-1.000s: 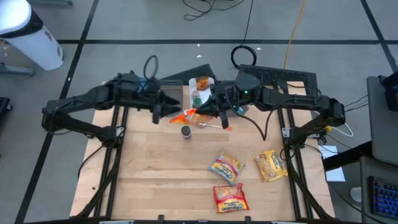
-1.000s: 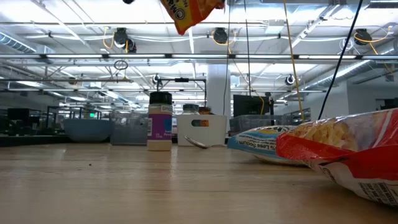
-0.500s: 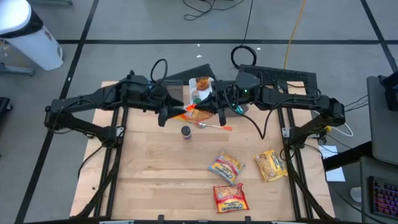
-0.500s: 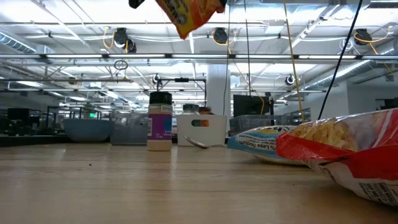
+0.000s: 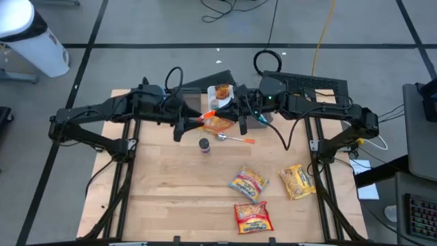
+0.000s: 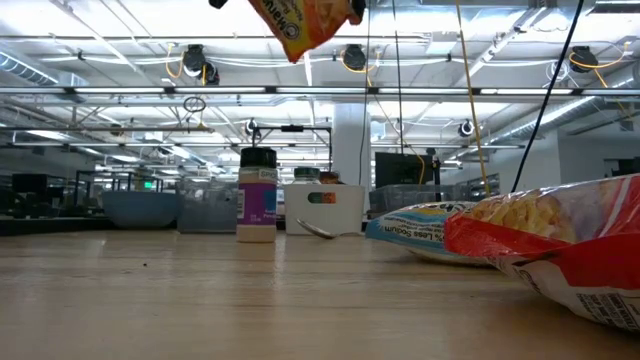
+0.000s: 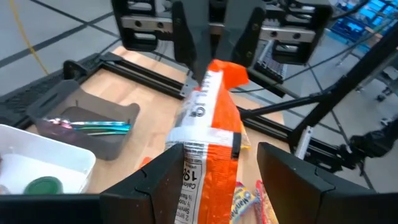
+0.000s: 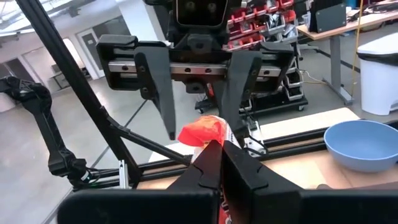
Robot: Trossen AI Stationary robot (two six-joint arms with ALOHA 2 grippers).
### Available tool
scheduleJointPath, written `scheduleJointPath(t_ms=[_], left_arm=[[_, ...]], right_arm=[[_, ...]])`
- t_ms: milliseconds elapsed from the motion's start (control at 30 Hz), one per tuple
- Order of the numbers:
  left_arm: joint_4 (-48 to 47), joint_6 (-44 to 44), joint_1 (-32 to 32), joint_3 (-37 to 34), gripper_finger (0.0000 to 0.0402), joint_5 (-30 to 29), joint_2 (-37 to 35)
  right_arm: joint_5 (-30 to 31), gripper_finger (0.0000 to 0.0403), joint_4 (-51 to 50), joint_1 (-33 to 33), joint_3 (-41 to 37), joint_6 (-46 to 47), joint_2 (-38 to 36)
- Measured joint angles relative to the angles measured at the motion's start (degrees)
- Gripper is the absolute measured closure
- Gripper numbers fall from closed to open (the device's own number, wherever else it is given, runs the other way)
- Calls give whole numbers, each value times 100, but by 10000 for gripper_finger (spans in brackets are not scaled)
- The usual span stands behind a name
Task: Pick & Place Food Item
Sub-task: Put the orange noodle pack into the left black bin
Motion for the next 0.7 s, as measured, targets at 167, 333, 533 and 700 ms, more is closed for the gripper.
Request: scheduleJointPath(t_ms=[167,333,533,700], left_arm=[[-4,84,3,0,233,-77,0],[-10,230,3,0,290,-64,0],[-140,229,3,2,315,-69,0],[-115,229,6,2,316,-111,0]], right_arm=[[-2,403,0,-2,0,0,0],[4,403,2,-2,0,0,0],[7,403,0,-2,0,-2,0],[9,403,2,-2,0,-2,0]])
